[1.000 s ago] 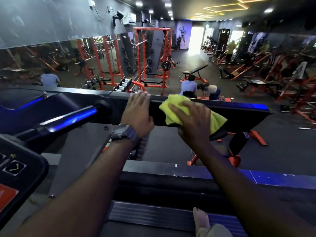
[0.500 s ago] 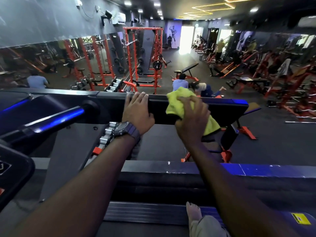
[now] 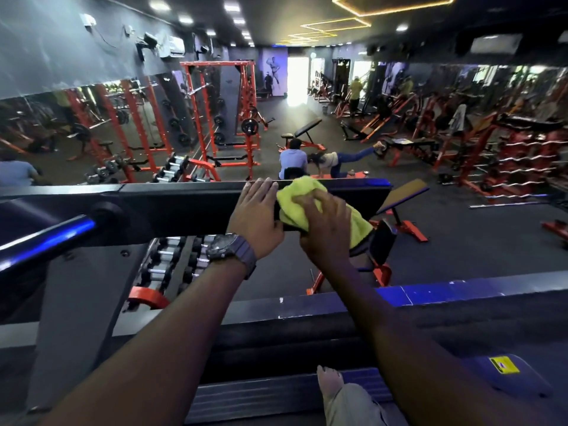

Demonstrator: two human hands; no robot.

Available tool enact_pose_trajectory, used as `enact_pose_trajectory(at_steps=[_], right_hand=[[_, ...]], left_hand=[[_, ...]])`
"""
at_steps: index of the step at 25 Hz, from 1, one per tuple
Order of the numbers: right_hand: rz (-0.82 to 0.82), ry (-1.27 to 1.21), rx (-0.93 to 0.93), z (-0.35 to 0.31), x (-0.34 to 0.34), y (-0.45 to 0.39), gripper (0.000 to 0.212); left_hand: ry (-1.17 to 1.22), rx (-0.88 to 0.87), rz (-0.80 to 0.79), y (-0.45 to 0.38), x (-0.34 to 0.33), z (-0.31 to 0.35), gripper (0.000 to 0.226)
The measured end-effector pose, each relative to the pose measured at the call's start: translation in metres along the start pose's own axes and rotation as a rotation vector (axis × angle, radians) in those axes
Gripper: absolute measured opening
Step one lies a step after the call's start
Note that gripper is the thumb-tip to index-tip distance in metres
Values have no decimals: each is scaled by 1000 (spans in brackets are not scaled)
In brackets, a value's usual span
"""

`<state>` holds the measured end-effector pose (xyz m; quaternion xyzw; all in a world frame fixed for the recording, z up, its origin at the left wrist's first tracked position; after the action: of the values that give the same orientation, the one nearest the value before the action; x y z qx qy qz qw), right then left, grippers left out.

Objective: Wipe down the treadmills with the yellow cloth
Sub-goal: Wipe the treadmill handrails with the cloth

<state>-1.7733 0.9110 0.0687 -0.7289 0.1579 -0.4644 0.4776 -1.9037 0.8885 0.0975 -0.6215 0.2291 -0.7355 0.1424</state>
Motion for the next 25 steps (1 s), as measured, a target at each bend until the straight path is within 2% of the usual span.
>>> enact_pose_trajectory(at_steps=[2,3,4,6,7,10,11,12,15,16,18,19,22,23,25], right_hand=[[-56,29,156,30,3,20,71],[-21,43,89,50,11,22,71],[42,21,-86,70,20,18,70],[181,-176,-487,84,32,1,67],[202,-242,-525,75,32,-6,69],[22,-187,-214,50,15,18,76],[-3,-192,-178,57,14,30,77],[46,-222,-236,75,18,36,76],[380,-500,-795,141,29,32,69],[443,-579,-920,154,26,30,68],[481,-672,-1084,165,7,40,61],[512,-805,-1182,162,-9,50,53],[573,-1415,-1536,118,-67,76,35],[557,-1575,-1596,96,-77,75,30],[449,-1754,-1655,57,-94,76,35]], left_hand=[[-6,1,2,0,0,-3,76],[-5,5,7,0,0,-3,75],[-5,16,13,0,1,-2,73],[-14,58,44,-2,1,4,70],[-11,100,67,-5,2,8,67],[-10,241,78,-13,1,19,61],[-16,224,85,-13,-3,24,62],[-21,176,95,-13,-7,28,65],[-24,70,121,-9,-13,25,70],[-21,59,112,-9,-14,22,70],[-27,42,68,-9,-13,18,73],[-40,27,40,-11,-14,18,75],[-73,-6,-24,-11,-19,17,78],[-75,-9,-27,-11,-18,17,80],[-75,-14,-46,-11,-16,17,82]])
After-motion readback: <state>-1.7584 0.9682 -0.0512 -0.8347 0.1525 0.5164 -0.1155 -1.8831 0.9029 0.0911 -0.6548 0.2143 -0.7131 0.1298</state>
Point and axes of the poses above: each hand's wrist, its own y-axis away from the middle knuckle, its own x-axis out of the back of the hand, z = x × y, the point moved 7 cm from there along -y, towards the middle knuckle
